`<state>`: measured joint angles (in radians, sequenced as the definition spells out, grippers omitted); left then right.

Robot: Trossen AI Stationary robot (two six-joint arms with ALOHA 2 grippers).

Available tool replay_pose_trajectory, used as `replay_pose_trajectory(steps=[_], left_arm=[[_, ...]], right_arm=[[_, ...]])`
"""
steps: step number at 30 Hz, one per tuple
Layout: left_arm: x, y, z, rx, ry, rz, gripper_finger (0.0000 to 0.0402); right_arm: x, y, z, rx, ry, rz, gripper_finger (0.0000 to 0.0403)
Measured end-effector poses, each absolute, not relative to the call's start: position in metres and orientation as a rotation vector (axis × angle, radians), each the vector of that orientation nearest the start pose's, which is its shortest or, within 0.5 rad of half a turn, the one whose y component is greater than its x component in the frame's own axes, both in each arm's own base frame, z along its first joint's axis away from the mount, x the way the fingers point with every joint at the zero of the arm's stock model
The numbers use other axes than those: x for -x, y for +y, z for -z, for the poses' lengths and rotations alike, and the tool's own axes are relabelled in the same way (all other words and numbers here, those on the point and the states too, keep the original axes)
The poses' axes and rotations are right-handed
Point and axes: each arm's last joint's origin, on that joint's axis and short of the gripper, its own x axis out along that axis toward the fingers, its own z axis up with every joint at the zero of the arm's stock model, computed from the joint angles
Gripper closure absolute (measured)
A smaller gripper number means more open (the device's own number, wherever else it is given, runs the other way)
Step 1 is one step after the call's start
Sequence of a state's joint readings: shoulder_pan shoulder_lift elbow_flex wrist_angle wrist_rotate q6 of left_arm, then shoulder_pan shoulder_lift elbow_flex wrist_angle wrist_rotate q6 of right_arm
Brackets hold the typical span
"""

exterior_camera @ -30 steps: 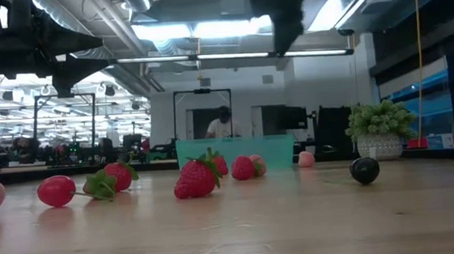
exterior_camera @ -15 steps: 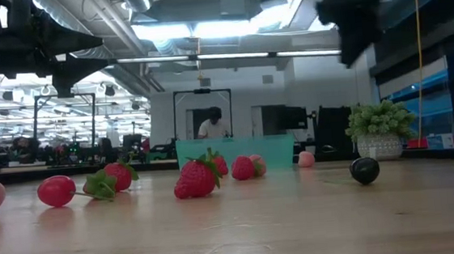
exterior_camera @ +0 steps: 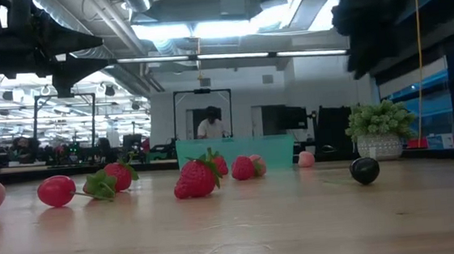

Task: Pick and placing Produce into tupperware
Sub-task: Put the pink peach into the green container

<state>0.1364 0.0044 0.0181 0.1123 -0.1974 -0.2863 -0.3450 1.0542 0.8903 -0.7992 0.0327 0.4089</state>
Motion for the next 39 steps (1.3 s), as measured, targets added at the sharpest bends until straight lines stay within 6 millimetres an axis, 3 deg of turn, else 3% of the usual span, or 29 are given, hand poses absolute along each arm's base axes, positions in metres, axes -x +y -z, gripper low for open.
replay_pose_trajectory(steps=[5,15,20,24,28,35,39], left_arm=[[-0.094,0.019,-0.180,0.287,-0.168,-0.315,0.0144],[-0.094,0.019,-0.179,0.287,-0.167,-0.317,0.0144],[-0.094,0.019,-0.179,0.287,-0.166,-0.317,0.0144],[-0.094,0.019,-0.179,0.287,-0.163,-0.318,0.0144],[-0.094,0.019,-0.179,0.286,-0.159,-0.318,0.0144],[-0.094,0.019,-0.179,0.286,-0.159,-0.318,0.0144],[-0.094,0.019,-0.179,0.286,-0.159,-0.318,0.0144]], right_arm=[[-0.202,-0.074,-0.254,-0.415,0.746,0.480,0.0214],[-0.223,-0.081,-0.201,-0.357,0.870,0.457,0.0195],[-0.240,-0.087,-0.189,-0.200,0.864,0.384,0.0159],[-0.244,-0.092,-0.178,-0.188,0.892,0.383,0.0140],[-0.246,-0.093,-0.169,-0.186,0.932,0.381,0.0138],[-0.249,-0.102,-0.156,-0.009,1.013,0.430,0.0139],[-0.247,-0.112,-0.151,-0.027,1.018,0.462,0.0140]])
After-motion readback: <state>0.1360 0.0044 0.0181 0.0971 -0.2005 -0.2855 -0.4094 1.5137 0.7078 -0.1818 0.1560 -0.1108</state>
